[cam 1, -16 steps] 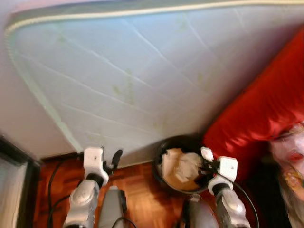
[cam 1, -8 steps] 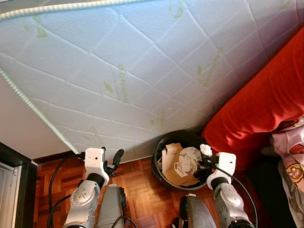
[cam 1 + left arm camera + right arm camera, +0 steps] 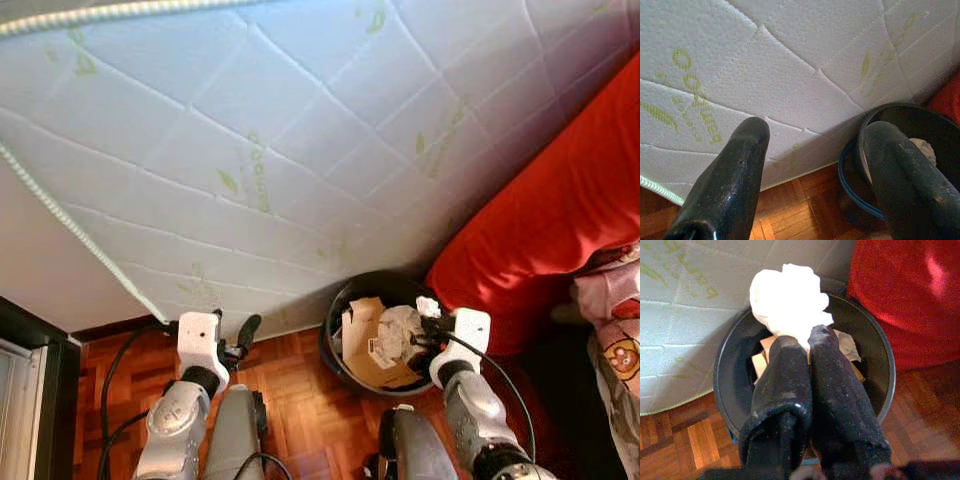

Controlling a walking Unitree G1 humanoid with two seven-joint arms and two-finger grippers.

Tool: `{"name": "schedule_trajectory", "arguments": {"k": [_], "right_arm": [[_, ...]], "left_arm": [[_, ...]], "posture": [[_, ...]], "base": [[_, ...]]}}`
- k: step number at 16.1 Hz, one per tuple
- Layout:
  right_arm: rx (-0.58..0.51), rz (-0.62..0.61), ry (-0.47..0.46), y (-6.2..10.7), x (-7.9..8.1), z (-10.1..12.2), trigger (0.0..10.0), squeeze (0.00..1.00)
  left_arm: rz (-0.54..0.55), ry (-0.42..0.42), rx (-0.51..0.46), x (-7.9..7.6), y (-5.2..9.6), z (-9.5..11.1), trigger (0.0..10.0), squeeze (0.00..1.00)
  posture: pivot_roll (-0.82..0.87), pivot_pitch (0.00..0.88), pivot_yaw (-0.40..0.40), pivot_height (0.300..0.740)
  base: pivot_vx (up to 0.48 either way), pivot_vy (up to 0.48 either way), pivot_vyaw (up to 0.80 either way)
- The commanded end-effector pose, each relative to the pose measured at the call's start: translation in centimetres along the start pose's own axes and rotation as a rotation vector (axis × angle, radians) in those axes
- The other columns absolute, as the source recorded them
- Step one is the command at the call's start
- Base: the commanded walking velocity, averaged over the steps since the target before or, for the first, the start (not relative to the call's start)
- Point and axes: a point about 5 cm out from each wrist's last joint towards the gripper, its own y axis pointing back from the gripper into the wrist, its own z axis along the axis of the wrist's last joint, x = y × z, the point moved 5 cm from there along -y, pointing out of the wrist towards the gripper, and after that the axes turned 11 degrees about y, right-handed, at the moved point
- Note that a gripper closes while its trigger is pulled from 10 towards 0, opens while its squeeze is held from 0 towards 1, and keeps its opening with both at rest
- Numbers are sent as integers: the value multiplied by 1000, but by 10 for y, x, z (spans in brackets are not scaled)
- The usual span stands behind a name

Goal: Clean up the room

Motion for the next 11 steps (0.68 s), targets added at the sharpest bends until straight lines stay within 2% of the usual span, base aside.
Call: {"name": "schedule_trajectory", "arguments": {"k": [1, 4, 9, 11], "right_arm": [[41, -2, -13, 3, 1, -11, 10000, 0], [56, 22, -10, 2, 6, -12, 10000, 0], [59, 21, -13, 0, 7, -11, 10000, 0], [68, 23, -14, 0, 7, -12, 10000, 0]], "left_arm": [[5, -1, 29, 2, 5, -6, 10000, 0], [8, -2, 32, 2, 7, -7, 10000, 0], [3, -13, 36, 1, 8, -7, 10000, 0], [-2, 0, 29, 0, 8, -6, 10000, 0]], "posture": [[101, 270, -26, 627], [101, 277, -23, 627], [103, 280, -21, 627], [108, 283, -20, 627]], "base": [[270, 0, 0], [294, 0, 0], [313, 0, 0], [0, 0, 0]]}}
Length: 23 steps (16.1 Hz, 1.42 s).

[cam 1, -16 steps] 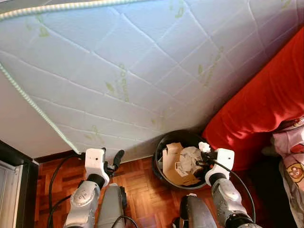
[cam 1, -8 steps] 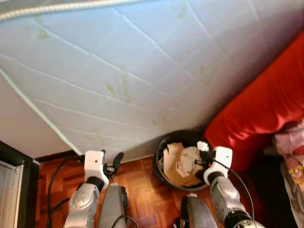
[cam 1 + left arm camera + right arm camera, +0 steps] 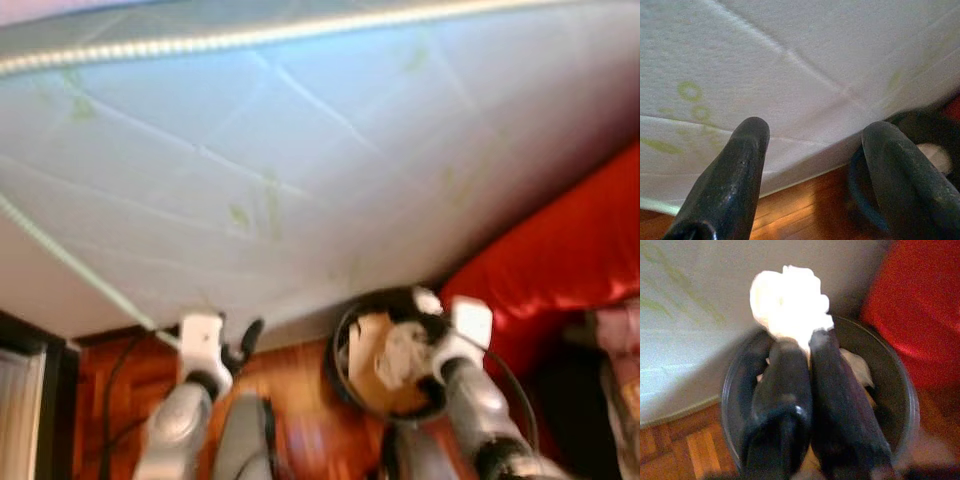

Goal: Clean up the room

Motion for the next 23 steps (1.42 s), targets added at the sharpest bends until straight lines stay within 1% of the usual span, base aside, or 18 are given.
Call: {"name": "schedule_trajectory", "arguments": {"k": [1, 4, 7, 8, 10, 13, 14, 16, 19, 20, 22, 23], "right_arm": [[92, -18, -11, 9, -9, -27, 10000, 0], [149, -2, 10, 10, -6, -36, 10000, 0], [186, -29, 6, 9, -9, -37, 10000, 0], [202, -35, -5, 9, -10, -38, 10000, 0], [211, -35, 2, 7, -11, -37, 10000, 0], [169, -66, 15, -1, -16, -18, 10000, 0], [166, -69, 12, -1, -17, -16, 10000, 0], [139, -64, 37, -7, -17, -2, 10000, 0], [125, -61, 45, -10, -17, 5, 10000, 0], [103, -62, 44, -11, -19, 11, 10000, 0], [89, -62, 30, -12, -21, 15, 10000, 0], [100, -57, 35, -12, -20, 13, 10000, 522]], "left_arm": [[-11, 10, 7, -4, 3, -3, 10000, 0], [-19, 18, 7, -7, 5, -2, 10000, 0], [-34, 22, 6, -13, 7, -1, 10000, 0], [-36, 20, 5, -13, 9, 0, 10000, 0], [-35, 17, 1, -14, 12, 2, 10000, 0], [-24, 12, -14, -13, 14, 7, 10000, 0], [-25, 12, -18, -14, 15, 8, 10000, 0], [-16, 9, -27, -14, 16, 11, 10000, 0], [-11, 11, -26, -16, 20, 12, 10000, 0], [-7, 12, -25, -16, 22, 11, 10000, 0], [0, 14, -23, -16, 24, 11, 10000, 0], [2, 15, -22, -15, 25, 11, 10000, 0]], "posture": [[109, 287, -20, 627], [119, 304, -22, 627], [136, 328, -21, 627], [143, 337, -22, 627], [154, 352, -24, 627], [173, 388, -34, 627], [180, 394, -37, 627], [191, 410, -43, 627], [195, 426, -51, 627], [198, 429, -52, 627], [203, 436, -55, 627], [203, 436, -55, 627]], "base": [[0, 0, 0], [0, 0, 0], [0, 0, 0], [0, 0, 0], [0, 0, 0], [0, 0, 0], [0, 0, 0], [0, 0, 0], [0, 0, 0], [0, 0, 0], [0, 0, 0], [0, 0, 0]]}}
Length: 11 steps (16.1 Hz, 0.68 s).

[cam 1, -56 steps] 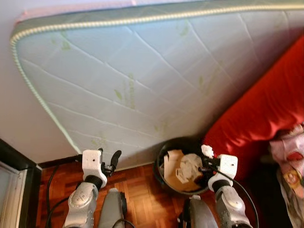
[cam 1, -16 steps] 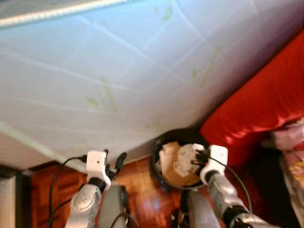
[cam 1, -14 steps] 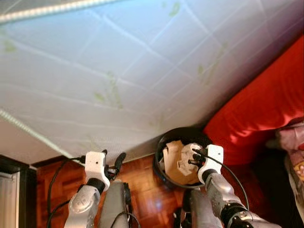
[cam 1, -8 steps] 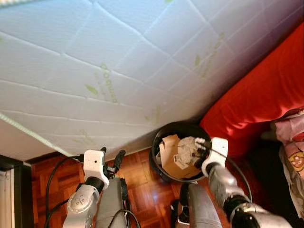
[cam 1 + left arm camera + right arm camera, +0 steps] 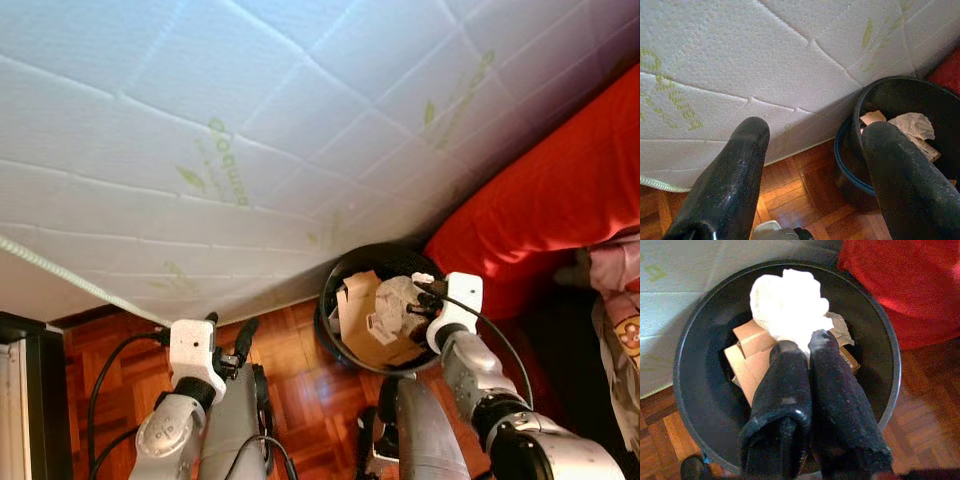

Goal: Clean up the room

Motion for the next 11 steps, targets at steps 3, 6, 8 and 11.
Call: {"name": "schedule_trajectory", "arguments": {"k": [3, 6, 8, 11], "right_arm": [[58, 29, -8, 4, 5, -18, 10000, 1000], [59, 23, -35, 4, 8, -20, 10000, 1000], [62, 21, -41, 4, 8, -21, 10000, 1000], [63, 24, -40, 4, 9, -21, 10000, 1000]], "left_arm": [[15, 13, 47, 0, 8, -11, 10000, 0], [8, 19, 54, -2, 7, -12, 10000, 0], [3, 22, 55, -3, 6, -13, 10000, 0], [3, 22, 57, -3, 6, -12, 10000, 0]], "posture": [[198, 445, -59, 627], [189, 447, -57, 627], [189, 448, -54, 627], [190, 447, -53, 627]], "base": [[0, 0, 0], [0, 0, 0], [0, 0, 0], [0, 0, 0]]}}
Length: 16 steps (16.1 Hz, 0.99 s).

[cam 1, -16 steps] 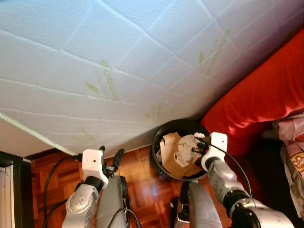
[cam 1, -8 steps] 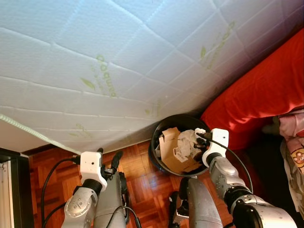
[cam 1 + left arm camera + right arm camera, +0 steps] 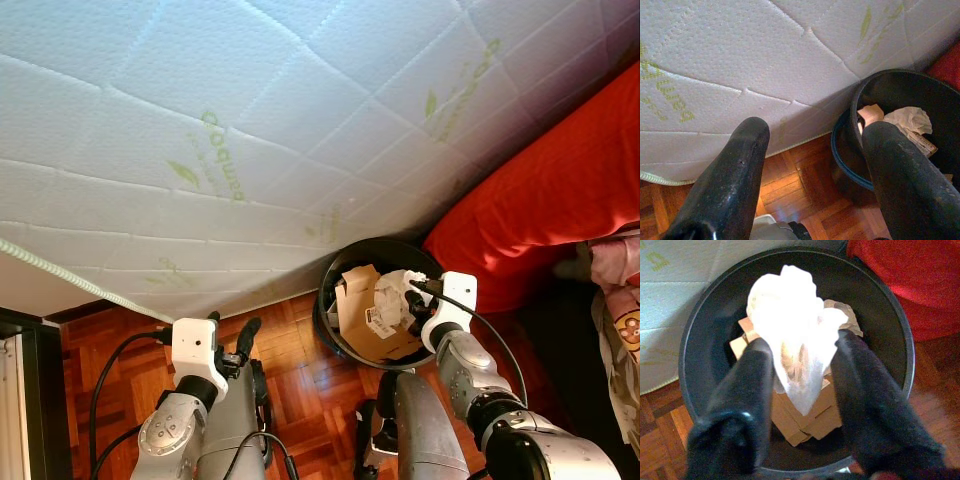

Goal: Clean up the room

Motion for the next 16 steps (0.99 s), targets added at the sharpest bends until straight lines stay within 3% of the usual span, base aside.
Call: {"name": "schedule_trajectory", "arguments": {"k": [1, 6, 8, 13, 14, 15, 16], "right_arm": [[63, -9, -22, 5, -2, -20, 10000, 1000], [99, -10, -10, 5, -3, -26, 10000, 1000], [121, -3, -69, 6, -2, -32, 10000, 1000], [125, -6, -17, 7, -2, -34, 10000, 1000], [136, -17, -71, 8, -3, -36, 10000, 1000], [145, -36, -208, 8, -4, -38, 10000, 1000], [148, -79, -408, 9, -10, -40, 10000, 1000]], "left_arm": [[5, 14, 51, 0, 6, -13, 10000, 0], [0, 17, 55, -1, 5, -13, 10000, 0], [0, 16, 53, -1, 5, -13, 10000, 0], [2, 18, 57, -1, 5, -13, 10000, 0], [1, 18, 58, -1, 5, -13, 10000, 0], [0, 19, 59, -1, 5, -14, 10000, 0], [0, 19, 59, -1, 5, -13, 10000, 0]], "posture": [[190, 447, -53, 627], [185, 446, -52, 627], [185, 446, -51, 627], [186, 447, -50, 627], [184, 446, -50, 627], [185, 446, -49, 627], [186, 447, -49, 627]], "base": [[0, 0, 0], [0, 0, 0], [0, 0, 0], [0, 0, 0], [0, 0, 0], [0, 0, 0], [0, 0, 0]]}}
